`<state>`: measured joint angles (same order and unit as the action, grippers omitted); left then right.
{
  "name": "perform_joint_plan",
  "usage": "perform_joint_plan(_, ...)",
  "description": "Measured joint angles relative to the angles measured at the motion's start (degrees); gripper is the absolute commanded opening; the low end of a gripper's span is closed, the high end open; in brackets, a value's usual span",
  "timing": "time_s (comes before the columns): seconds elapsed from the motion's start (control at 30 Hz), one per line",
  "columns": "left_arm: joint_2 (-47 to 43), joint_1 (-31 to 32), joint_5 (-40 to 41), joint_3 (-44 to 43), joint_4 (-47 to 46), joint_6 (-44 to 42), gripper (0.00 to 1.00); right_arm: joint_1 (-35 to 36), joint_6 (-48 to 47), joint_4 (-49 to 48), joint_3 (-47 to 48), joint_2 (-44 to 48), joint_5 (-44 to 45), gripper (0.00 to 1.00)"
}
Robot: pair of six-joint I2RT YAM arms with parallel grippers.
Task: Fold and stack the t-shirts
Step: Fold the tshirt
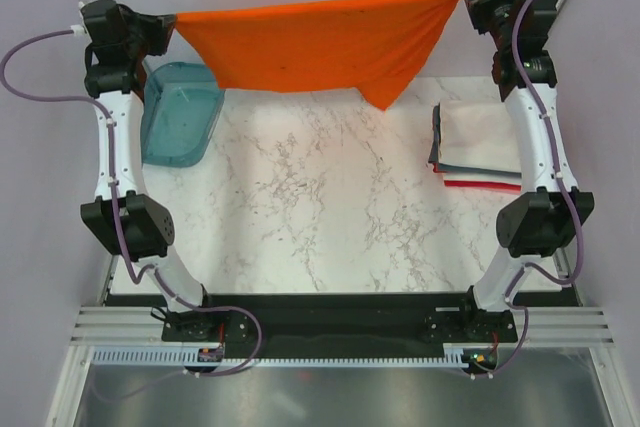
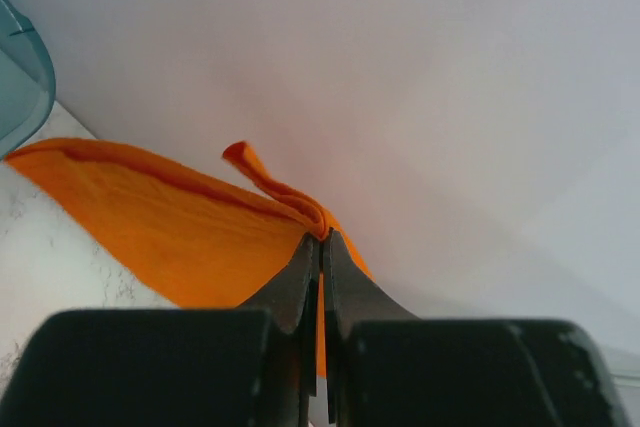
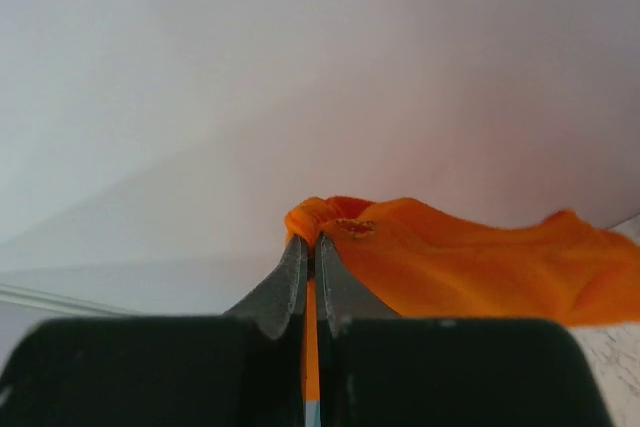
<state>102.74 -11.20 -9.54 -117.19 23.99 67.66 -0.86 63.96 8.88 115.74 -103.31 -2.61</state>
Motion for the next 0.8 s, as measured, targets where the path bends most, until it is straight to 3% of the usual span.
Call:
perform_joint_plan(0.13, -0.13, -0.09, -1.46, 3.58, -4.57, 0.02, 0.02, -1.77, 1.99, -6.51, -4.70, 0.50, -5.66, 0.00)
perform_joint_plan(0.3, -4.33, -0.24, -1.60, 26.38, -17.20, 0.09, 0.02, -2.36, 3.65, -15.06, -22.36, 1.79, -10.86, 0.00)
perform_joint_plan(0.5, -4.87, -0.35, -2.80, 49.55, -24.30, 0.04, 0.02, -2.40, 4.13, -17.92, -42.66, 1.75, -13.66, 0.00)
perform_joint_plan(0.8, -9.62, -0.35, -5.38, 63.73, -30.97, -0.55, 0.02, -2.58, 1.97, -21.31, -53.70, 2.38, -14.32, 0.00)
